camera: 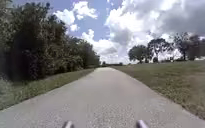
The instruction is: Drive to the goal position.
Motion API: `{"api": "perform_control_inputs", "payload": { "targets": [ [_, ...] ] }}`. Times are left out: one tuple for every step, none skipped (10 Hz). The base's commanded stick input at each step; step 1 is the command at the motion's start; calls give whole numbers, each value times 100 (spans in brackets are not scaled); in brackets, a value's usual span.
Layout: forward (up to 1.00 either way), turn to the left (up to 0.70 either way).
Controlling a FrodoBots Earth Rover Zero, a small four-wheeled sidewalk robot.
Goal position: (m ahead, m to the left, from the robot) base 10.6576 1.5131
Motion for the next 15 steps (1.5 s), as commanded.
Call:
{"api": "perform_control_inputs", "payload": {
  "targets": [
    [50,-25],
    [50,-25],
    [50,-25],
    [50,-25],
    [50,-25],
    [50,-25],
    [50,-25],
    [50,-25],
    [50,-25],
    [50,-25],
    [50,-24],
    [50,-14],
    [50,-4],
    [50,0],
    [50,0]
  ]
}}
